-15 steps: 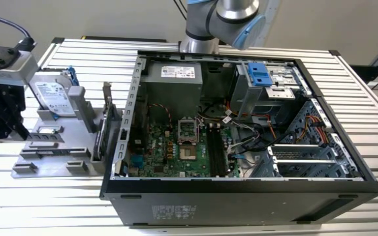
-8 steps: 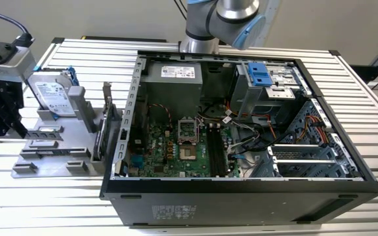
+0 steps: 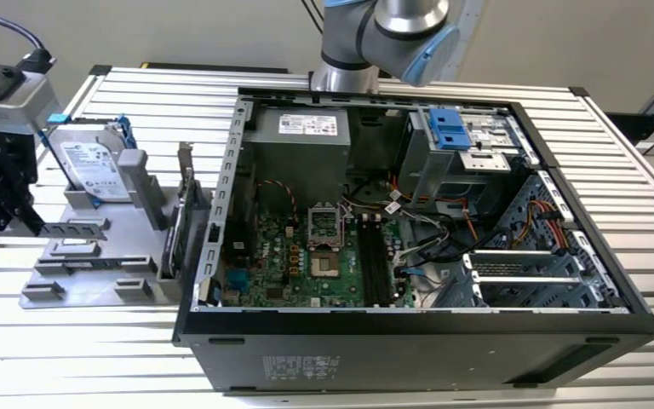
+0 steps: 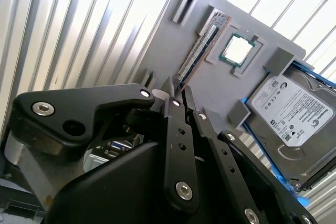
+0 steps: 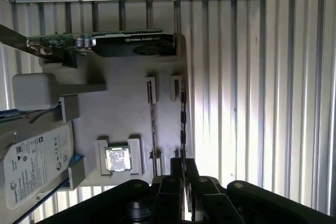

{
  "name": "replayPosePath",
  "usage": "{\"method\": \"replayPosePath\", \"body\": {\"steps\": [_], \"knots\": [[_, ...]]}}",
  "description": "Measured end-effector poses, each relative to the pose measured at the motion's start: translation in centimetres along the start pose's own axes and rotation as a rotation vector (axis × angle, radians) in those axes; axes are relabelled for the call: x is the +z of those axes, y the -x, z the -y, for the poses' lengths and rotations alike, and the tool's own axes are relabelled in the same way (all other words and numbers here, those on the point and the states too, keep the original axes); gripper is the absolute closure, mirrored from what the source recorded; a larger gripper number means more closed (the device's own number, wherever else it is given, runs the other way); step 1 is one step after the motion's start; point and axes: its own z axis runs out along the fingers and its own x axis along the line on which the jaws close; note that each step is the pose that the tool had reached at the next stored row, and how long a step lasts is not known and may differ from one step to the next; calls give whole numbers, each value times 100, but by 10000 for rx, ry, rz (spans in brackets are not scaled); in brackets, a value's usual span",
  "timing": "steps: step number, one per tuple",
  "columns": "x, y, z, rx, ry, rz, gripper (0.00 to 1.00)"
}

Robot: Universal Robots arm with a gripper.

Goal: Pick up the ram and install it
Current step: 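Pick up the ram and move it above insertion slot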

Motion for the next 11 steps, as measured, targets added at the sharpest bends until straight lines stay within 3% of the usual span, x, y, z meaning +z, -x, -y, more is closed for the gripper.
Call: {"method": "replayPosePath", "body": {"steps": [11], "knots": [[-94,-2,2,0,0,0,100]]}}
